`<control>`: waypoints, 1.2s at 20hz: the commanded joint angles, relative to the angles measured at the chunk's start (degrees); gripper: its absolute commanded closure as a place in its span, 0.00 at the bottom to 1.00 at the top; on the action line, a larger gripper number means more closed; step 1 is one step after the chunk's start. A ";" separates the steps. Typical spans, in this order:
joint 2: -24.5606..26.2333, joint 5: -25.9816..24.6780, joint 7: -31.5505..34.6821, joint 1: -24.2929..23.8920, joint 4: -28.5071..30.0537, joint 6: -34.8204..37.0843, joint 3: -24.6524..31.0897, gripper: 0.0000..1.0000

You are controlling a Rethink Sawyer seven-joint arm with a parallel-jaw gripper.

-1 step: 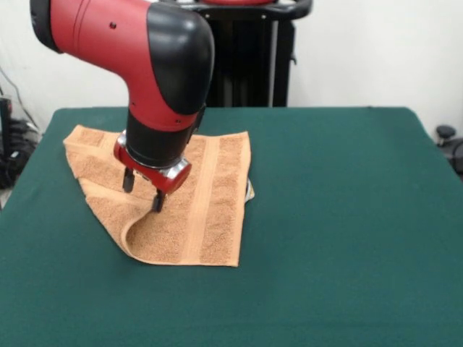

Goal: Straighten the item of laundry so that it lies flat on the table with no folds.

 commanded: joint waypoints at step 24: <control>3.36 6.92 15.87 6.34 -0.79 2.48 -2.95 0.00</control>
